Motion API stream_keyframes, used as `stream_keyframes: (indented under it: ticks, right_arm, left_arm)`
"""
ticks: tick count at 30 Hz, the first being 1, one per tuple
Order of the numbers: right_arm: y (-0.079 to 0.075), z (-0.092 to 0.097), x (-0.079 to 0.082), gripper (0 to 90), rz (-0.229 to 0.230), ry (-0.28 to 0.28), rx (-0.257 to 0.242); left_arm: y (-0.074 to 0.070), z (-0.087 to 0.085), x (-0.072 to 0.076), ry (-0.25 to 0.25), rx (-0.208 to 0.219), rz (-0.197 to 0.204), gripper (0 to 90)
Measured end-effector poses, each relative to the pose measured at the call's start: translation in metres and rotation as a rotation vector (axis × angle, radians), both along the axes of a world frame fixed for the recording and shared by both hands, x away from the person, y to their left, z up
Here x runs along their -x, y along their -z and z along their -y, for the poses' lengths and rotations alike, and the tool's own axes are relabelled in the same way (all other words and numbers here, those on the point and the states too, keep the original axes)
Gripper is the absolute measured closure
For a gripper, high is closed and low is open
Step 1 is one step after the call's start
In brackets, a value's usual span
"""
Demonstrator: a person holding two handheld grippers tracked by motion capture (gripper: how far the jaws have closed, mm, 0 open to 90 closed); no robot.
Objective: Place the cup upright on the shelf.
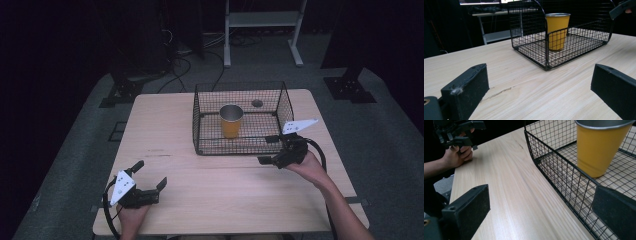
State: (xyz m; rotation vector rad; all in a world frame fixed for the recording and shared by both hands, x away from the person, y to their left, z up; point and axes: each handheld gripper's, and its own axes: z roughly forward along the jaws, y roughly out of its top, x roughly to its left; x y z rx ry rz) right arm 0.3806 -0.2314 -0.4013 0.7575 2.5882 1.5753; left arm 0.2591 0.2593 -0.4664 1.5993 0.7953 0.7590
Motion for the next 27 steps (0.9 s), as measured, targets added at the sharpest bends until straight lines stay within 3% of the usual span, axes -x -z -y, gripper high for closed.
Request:
stream_keyframes:
  ticks: [8, 27]
  right_arm:
    - [0.007, 0.005, 0.010, 1.0, 0.002, 0.000, -0.025]
    - [0.033, 0.030, 0.043, 1.0, -0.010, 0.079, -0.069]
  left_arm:
    - [0.000, 0.000, 0.000, 0.000, 0.004, 0.002, 0.8]
    - [0.000, 0.000, 0.000, -0.004, 0.004, 0.005, 0.8]
